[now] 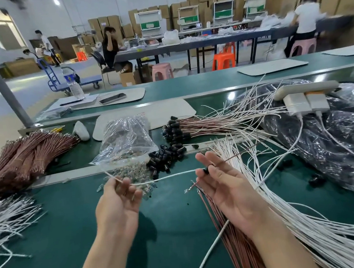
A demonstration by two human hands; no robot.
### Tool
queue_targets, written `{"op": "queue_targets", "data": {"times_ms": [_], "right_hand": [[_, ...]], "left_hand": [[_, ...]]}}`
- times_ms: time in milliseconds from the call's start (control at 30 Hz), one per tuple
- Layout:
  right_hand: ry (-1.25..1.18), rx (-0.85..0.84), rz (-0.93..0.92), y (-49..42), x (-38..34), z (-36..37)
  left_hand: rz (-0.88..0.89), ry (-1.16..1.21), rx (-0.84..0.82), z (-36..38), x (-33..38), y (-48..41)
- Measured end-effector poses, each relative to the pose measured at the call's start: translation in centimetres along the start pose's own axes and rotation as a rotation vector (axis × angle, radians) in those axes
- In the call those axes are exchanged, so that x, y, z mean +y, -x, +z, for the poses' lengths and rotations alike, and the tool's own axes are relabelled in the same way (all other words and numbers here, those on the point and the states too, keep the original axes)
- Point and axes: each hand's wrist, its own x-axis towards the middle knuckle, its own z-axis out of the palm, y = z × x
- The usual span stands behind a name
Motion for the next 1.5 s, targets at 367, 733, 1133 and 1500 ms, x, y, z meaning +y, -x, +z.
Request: {"op": "queue_targets", "data": {"times_ms": [367, 733, 1133, 1500], "right_hand": [[0.222, -0.062, 0.050, 0.4, 2.4, 1.5], [-0.077, 0.238, -0.102, -0.5, 0.4, -0.1], [-0.127, 0.181, -0.078, -0.7, 1.1, 0.0], [-0.078, 0.166, -0.078, -0.5, 1.3, 0.2]], "left_hand": [[-0.050, -0.353, -0.399, 0.4, -4.2, 3.0], [0.185, -0.126, -0.221, -0.6, -2.0, 2.0], [0.140, -0.141, -0.208, -0.5, -3.0, 2.2], [0.073, -0.123, -0.162, -0.7, -3.0, 1.9]]}}
